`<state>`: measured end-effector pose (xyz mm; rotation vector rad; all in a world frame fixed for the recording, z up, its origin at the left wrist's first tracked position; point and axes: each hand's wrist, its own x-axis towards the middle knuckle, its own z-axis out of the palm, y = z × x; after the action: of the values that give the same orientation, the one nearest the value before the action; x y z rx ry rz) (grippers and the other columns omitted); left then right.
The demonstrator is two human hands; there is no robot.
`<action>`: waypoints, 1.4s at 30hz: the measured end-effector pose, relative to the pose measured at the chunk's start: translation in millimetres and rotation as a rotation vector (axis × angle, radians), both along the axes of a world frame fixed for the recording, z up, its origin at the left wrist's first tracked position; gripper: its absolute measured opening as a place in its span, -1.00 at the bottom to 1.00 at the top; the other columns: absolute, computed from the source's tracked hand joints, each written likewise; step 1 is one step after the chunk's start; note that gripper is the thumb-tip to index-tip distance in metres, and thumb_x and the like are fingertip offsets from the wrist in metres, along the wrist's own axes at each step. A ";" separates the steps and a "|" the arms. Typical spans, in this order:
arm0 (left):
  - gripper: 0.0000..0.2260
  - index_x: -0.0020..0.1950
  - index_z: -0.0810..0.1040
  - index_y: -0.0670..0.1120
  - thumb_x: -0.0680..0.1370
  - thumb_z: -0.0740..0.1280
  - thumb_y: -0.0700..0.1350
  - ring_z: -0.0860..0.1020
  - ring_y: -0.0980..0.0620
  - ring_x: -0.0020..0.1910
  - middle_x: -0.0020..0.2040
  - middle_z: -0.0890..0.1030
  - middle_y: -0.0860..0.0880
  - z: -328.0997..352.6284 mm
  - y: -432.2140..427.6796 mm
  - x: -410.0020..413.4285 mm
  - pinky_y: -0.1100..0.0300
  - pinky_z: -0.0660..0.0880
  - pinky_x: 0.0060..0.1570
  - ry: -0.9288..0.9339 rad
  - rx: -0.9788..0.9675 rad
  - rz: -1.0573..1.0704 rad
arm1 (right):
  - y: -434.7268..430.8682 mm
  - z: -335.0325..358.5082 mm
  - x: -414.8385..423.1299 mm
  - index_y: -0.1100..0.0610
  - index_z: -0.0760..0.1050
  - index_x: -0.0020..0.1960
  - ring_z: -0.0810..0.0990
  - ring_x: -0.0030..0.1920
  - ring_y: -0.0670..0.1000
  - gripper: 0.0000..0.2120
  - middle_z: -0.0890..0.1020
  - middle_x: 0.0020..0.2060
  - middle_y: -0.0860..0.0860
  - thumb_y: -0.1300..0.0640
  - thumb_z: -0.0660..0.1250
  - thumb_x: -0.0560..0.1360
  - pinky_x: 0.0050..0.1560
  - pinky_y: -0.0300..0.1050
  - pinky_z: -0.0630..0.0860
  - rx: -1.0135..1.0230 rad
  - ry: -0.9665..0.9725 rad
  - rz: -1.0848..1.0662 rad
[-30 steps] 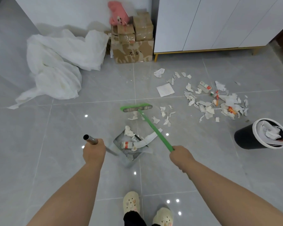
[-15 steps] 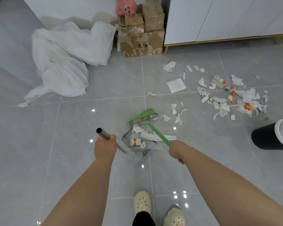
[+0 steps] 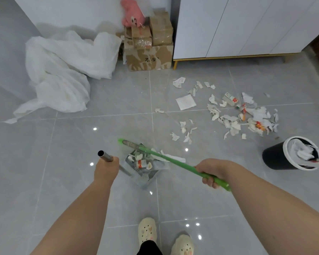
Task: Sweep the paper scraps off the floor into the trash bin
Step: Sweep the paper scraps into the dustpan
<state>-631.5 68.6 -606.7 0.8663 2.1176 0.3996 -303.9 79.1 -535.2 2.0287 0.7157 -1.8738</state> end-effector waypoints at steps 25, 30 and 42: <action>-0.82 -0.25 0.44 -0.17 0.47 0.18 -0.09 0.45 -0.09 -0.35 -0.34 0.47 -0.12 -16.9 -0.6 -3.3 0.11 0.38 -0.29 -0.012 0.037 -0.108 | -54.1 -62.2 -68.9 0.38 0.26 0.33 0.37 -0.50 0.05 -0.65 0.43 -0.39 0.19 0.29 0.01 0.58 -0.50 -0.16 0.31 0.118 -0.201 0.113; -0.76 -0.36 0.29 -0.11 0.50 0.19 -0.13 0.39 -0.07 -0.36 -0.37 0.41 -0.12 -11.2 -3.3 4.4 0.12 0.31 -0.30 -0.021 0.042 -0.110 | -69.8 -29.5 -71.8 0.26 0.33 -0.07 0.30 -0.67 -0.05 -0.80 0.38 -0.39 0.08 0.19 -0.02 0.58 -0.61 -0.35 0.26 -0.072 -0.113 -0.082; -0.72 -0.28 0.37 -0.13 0.52 0.23 0.03 0.38 -0.04 -0.31 -0.34 0.39 -0.12 -8.3 -13.8 -3.0 0.07 0.34 -0.24 -0.200 -0.004 0.017 | -89.2 -6.5 -66.5 0.18 0.30 -0.03 0.24 -0.69 -0.12 -0.84 0.34 -0.48 0.01 0.15 -0.01 0.58 -0.62 -0.40 0.20 -0.154 0.062 -0.236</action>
<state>-634.4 54.7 -615.0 0.7734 1.9416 0.4706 -370.4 -10.1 -541.6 2.0380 0.3445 -2.0573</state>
